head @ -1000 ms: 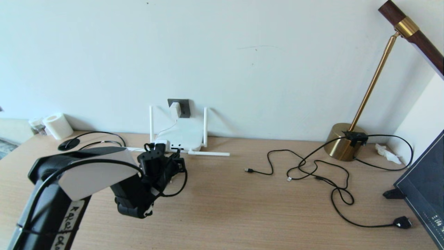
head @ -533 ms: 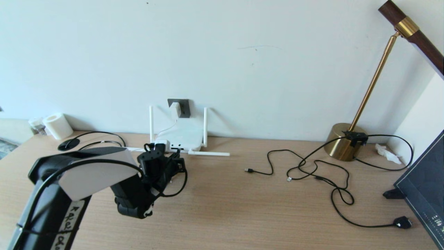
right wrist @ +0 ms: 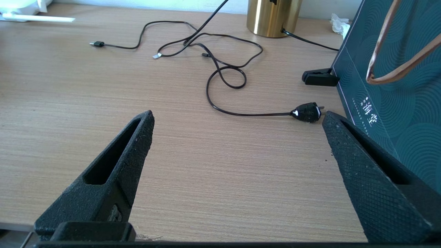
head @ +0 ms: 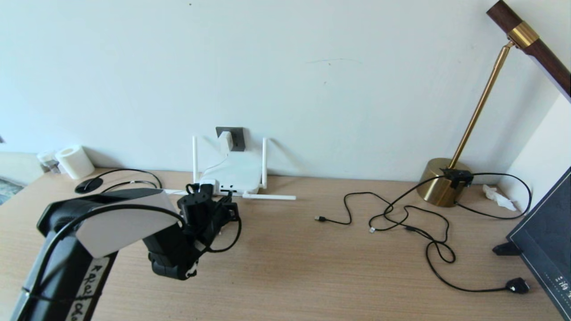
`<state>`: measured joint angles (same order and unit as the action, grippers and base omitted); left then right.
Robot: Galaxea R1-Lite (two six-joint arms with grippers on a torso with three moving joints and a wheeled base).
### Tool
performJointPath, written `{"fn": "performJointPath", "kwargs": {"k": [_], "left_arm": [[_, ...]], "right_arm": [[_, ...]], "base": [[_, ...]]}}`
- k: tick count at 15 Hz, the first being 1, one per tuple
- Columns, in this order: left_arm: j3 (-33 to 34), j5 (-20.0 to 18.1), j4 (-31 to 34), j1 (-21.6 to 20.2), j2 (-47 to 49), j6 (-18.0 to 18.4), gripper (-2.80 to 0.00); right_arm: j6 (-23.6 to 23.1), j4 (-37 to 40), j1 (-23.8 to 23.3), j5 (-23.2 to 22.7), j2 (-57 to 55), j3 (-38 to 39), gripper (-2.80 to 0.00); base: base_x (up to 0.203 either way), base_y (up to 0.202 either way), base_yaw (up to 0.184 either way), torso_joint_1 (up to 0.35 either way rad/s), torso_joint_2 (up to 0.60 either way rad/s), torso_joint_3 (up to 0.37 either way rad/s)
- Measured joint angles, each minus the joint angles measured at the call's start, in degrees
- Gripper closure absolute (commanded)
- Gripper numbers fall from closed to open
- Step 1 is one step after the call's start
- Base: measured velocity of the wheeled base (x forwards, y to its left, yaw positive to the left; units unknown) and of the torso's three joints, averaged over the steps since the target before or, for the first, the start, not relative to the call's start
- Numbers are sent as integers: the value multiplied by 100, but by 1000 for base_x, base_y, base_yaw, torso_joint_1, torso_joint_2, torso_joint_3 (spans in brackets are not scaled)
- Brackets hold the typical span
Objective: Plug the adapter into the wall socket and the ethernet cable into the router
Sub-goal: Plug cable into router interface
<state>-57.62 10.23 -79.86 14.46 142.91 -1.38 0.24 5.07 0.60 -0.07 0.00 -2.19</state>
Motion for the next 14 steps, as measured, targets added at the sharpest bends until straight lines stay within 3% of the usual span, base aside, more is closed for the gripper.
{"fn": "performJointPath", "kwargs": {"k": [14], "left_arm": [[-109,-6,7,-38,41,0,0]], "right_arm": [[2,0,0,2,0,0,-280]], "base": [[0,0,0,0,0,0]]}}
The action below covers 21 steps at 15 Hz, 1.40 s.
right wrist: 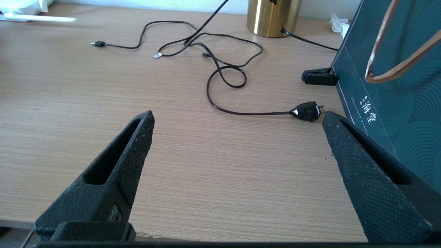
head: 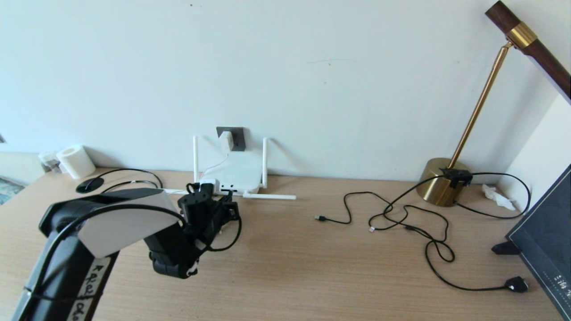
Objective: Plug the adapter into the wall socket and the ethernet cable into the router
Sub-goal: Plug cable into router interface
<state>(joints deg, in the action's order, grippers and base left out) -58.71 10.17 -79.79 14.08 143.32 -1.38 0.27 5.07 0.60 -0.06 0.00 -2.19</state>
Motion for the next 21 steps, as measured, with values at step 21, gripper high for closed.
{"fn": "performJointPath", "kwargs": {"k": [21], "left_arm": [[-168,3,82,6,6,9,0]], "right_arm": [[0,0,0,1,0,0,-280]], "base": [[0,0,0,0,0,0]]}}
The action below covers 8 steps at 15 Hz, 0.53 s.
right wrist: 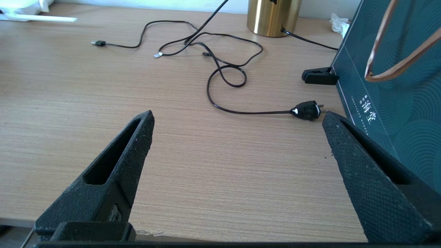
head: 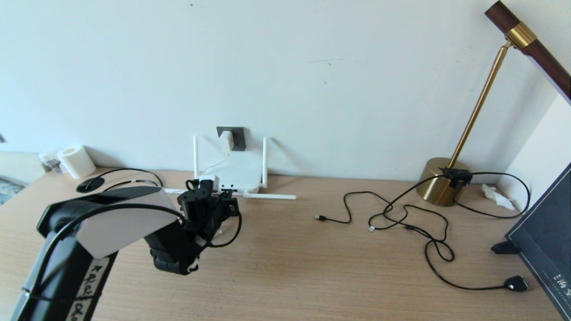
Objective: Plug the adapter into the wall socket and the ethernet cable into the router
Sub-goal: Plug cable into router interface
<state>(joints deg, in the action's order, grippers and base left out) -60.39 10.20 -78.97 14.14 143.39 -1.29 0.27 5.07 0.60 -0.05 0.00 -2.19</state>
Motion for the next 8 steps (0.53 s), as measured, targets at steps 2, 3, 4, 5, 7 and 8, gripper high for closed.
{"fn": "performJointPath", "kwargs": {"k": [2,3,4,5,7,8], "left_arm": [[6,1,6,0,0,0,0],[11,2,9,0,0,0,0],[11,2,12,0,0,0,0],[11,0,15,0,0,0,0],[15,-1,17,0,0,0,0],[23,2,17,0,-2,0,0]], "right_arm": [[-1,0,0,-2,0,0,-280],[0,0,0,-2,0,0,-280],[-2,0,0,-2,0,0,-280],[-2,0,0,-2,0,0,-280],[0,0,0,-2,0,0,-280],[-2,0,0,-2,0,0,-280]], "base": [[0,0,0,0,0,0],[0,0,0,0,0,0],[0,0,0,0,0,0],[0,0,0,0,0,0],[0,0,0,0,0,0],[0,0,0,0,0,0]]}}
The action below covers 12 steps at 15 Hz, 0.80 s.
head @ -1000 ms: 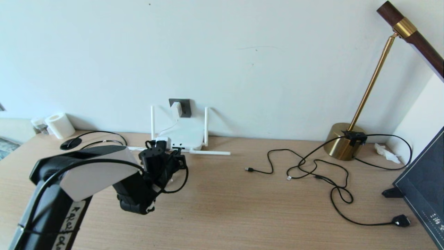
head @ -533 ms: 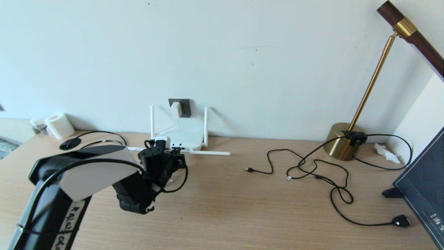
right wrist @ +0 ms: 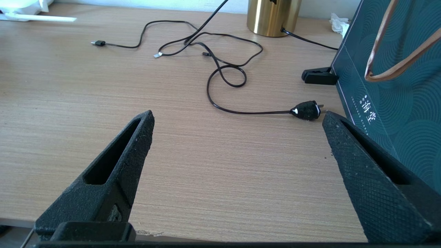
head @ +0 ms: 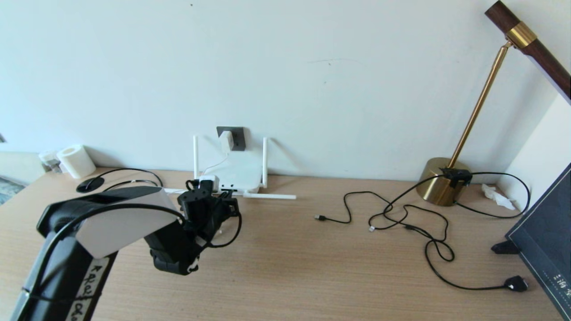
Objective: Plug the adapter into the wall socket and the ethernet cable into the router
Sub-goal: Plug cable into router interface
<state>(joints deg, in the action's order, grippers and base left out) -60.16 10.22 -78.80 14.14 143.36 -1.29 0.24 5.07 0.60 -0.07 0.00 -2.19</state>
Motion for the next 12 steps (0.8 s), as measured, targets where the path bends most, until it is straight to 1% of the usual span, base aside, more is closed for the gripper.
{"fn": "performJointPath", "kwargs": {"k": [12], "left_arm": [[300,30,5,27,-76,44,0]], "right_arm": [[2,0,0,0,0,0,-280]], "base": [[0,0,0,0,0,0]]}}
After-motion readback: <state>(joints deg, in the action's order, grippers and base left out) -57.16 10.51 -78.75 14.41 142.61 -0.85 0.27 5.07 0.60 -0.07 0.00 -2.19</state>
